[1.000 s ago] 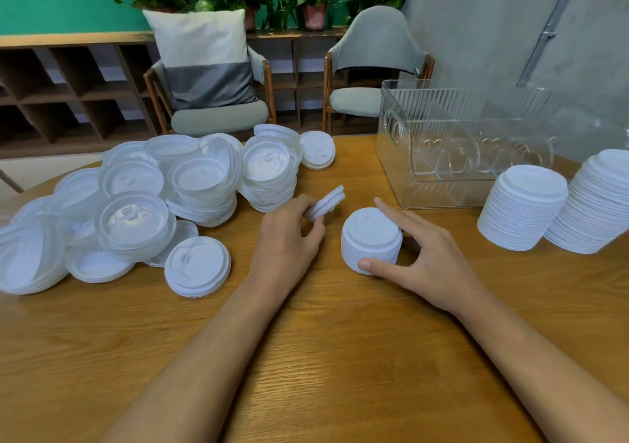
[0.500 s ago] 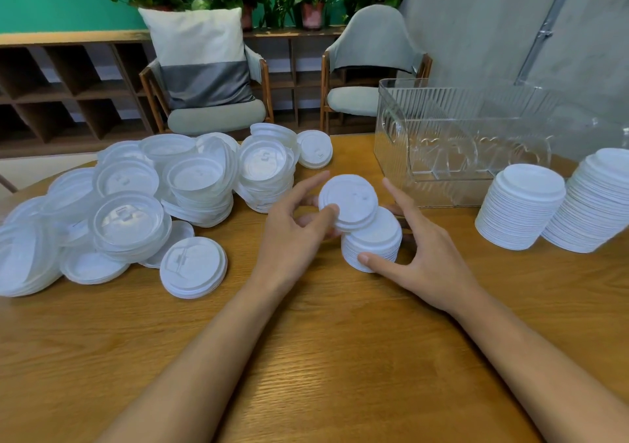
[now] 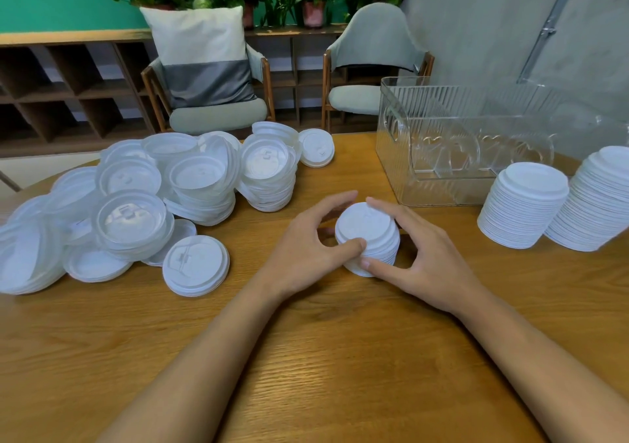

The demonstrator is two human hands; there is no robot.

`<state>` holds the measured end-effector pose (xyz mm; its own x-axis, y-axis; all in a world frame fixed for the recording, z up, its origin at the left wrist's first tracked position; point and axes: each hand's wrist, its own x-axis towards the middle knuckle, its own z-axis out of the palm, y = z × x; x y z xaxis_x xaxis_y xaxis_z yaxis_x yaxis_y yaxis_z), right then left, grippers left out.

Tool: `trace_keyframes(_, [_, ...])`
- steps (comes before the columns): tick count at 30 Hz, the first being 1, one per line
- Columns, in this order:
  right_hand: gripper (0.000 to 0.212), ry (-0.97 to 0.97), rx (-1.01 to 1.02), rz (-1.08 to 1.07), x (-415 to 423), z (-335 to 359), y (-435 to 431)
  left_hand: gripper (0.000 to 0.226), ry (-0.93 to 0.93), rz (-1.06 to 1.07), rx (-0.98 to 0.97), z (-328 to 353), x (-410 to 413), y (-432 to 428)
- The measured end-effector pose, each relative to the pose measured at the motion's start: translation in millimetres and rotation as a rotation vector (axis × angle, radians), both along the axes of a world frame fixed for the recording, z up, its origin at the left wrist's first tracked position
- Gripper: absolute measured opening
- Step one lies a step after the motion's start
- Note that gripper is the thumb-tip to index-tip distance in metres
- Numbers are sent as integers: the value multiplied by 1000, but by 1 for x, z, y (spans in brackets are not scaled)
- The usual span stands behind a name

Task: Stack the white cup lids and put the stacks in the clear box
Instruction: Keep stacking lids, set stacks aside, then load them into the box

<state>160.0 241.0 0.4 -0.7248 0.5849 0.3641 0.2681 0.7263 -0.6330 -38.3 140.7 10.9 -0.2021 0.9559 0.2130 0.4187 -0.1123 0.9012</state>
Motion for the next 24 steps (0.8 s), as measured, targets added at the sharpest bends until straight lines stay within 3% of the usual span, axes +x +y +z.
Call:
trace_keyframes(5, [96,5,-36,-28,-1,1,-1,64,63,119,75,1,6,-1])
trace_keyframes(12, [95,20,-25,-42,-4,0,-1,58,247,307,207,-6,23,3])
trace_keyframes(24, [97,18,-45,-26,-2,-4,1,59,189,291,110,-8,27,3])
